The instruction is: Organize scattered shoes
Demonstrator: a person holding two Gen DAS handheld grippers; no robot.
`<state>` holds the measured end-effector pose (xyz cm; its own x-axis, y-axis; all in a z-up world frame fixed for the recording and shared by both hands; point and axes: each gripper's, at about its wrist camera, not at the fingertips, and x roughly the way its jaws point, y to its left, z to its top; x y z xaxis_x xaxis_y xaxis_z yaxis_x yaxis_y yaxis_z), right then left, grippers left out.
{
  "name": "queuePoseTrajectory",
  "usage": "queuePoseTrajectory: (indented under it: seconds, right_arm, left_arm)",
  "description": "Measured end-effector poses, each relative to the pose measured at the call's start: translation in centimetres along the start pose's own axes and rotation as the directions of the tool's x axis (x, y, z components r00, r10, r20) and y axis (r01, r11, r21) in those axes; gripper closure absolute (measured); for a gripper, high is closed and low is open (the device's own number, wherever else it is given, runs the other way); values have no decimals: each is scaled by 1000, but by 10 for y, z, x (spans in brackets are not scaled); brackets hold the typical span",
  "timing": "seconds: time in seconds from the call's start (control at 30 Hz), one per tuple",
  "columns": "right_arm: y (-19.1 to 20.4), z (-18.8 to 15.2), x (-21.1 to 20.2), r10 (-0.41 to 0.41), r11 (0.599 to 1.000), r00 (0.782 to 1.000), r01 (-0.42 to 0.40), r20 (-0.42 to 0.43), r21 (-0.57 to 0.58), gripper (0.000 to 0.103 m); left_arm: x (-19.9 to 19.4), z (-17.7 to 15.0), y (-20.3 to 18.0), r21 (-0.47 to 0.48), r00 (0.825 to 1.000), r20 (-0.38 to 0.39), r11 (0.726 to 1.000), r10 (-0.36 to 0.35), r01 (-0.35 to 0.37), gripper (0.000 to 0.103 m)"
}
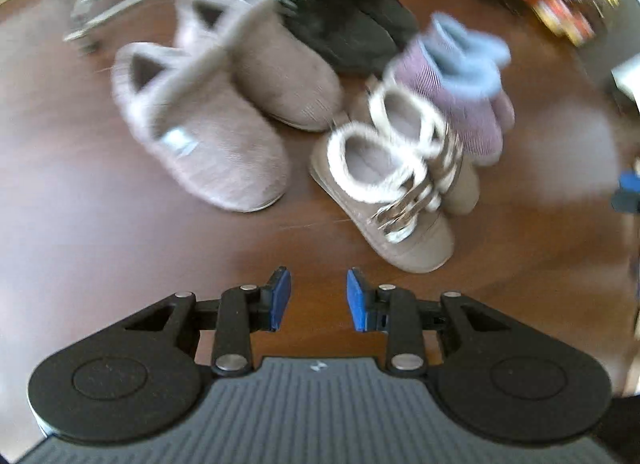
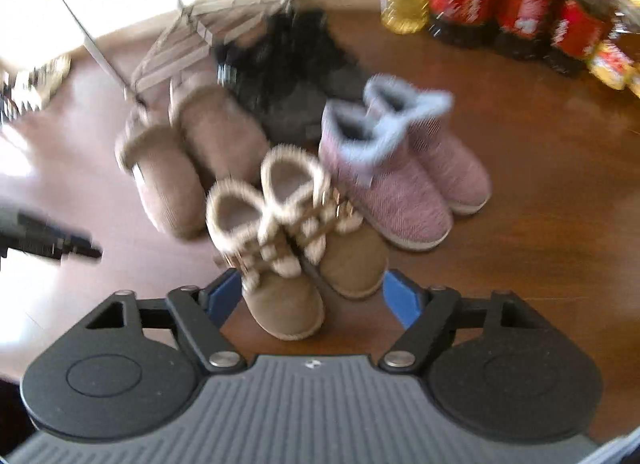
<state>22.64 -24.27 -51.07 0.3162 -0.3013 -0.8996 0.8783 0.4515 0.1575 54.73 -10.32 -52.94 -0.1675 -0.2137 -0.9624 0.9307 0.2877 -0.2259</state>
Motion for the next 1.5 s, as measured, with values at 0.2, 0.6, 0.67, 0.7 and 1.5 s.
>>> queuePoseTrajectory:
  seconds: [0.2, 0.6, 0.67, 0.7, 1.5]
  right_arm:
    - [21, 63, -116, 127, 992, 992, -127, 13, -9, 30]
    - [40, 92, -332, 183, 976, 980, -171, 81, -134, 13]
    - [37, 72, -359, 185, 981, 979, -178, 91, -78, 12]
    - [36, 65, -367, 186, 981, 979, -182, 84, -62, 12]
    - [-87, 141, -508, 318, 821, 943, -219, 103, -527, 1]
  left_arm:
    - [-155, -9, -73, -227, 996, 78, 973, 51, -32, 50]
    - [-364, -54, -193, -320, 962, 254, 947, 103, -17, 37]
    - [-383, -67, -198, -342, 953, 268, 939, 140, -42, 38]
    - [-392, -74, -200, -357, 948, 277, 933, 157, -50, 38]
    - [-442, -107, -448, -704, 833, 313, 701, 455, -118, 26]
